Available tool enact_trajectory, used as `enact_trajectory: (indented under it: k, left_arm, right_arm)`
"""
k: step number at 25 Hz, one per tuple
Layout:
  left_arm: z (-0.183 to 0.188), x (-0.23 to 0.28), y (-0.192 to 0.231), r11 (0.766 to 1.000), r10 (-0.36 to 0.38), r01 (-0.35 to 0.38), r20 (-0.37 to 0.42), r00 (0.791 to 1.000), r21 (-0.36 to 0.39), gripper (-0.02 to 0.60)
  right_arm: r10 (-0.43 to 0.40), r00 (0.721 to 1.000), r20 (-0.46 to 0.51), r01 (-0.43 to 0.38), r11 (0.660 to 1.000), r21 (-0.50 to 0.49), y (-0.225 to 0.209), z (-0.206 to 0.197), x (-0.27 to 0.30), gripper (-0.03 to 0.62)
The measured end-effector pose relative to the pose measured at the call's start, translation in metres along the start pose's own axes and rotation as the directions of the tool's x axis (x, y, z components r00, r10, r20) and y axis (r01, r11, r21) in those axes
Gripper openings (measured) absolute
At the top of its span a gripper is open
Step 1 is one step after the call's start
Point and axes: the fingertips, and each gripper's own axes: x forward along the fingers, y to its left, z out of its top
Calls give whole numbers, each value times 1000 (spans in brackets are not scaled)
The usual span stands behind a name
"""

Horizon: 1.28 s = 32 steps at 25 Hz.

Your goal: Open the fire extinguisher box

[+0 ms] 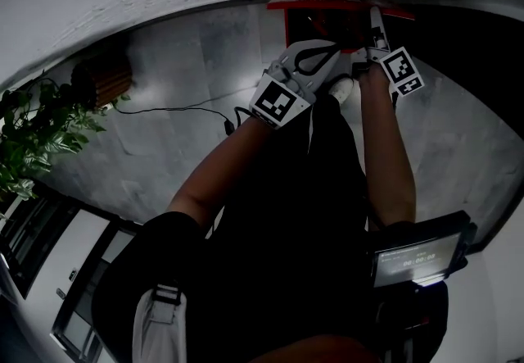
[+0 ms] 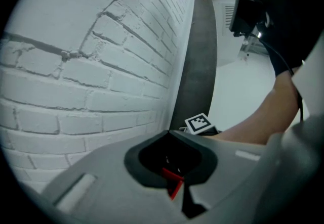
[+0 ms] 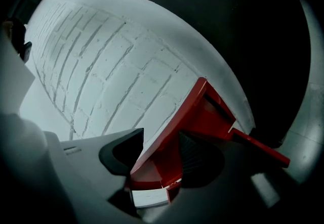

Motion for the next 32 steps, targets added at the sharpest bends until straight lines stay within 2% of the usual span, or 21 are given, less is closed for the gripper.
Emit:
enact_trajectory:
  k: [8, 14, 18, 22, 25, 27, 32]
  left_arm:
    - [6, -4, 10, 1000, 7, -7, -4, 1000, 13, 3]
    - [12, -5, 16, 1000, 15, -14, 15, 1000, -19, 3]
    - [16, -9, 20, 1000, 22, -22, 17, 1000, -7, 3]
    - [13, -12, 28, 999, 37, -37, 12, 999, 3, 3]
    - [16, -13, 31, 999, 49, -50, 22, 999, 14, 3]
    - [20, -14, 31, 998, 56, -56, 26, 998, 22, 3]
    - [25, -18, 31, 998, 54, -55, 46, 997, 34, 3]
  right_arm:
    - [33, 999, -16, -34, 999, -38, 14, 11, 19, 222]
    - [102, 995, -13, -103, 994, -40, 27, 15, 30, 264]
    - [90, 996, -19, -91, 994, -61, 29, 17, 33, 264]
    - [96, 994, -45, -102, 985, -141, 36, 9, 31, 250]
    - [134, 988, -73, -148, 953, -264, 53, 5, 26, 177]
    - [192, 977, -89, -211, 920, -329, 72, 4, 21, 104]
    - [332, 933, -136, -356, 809, -468, 120, 3, 6, 8]
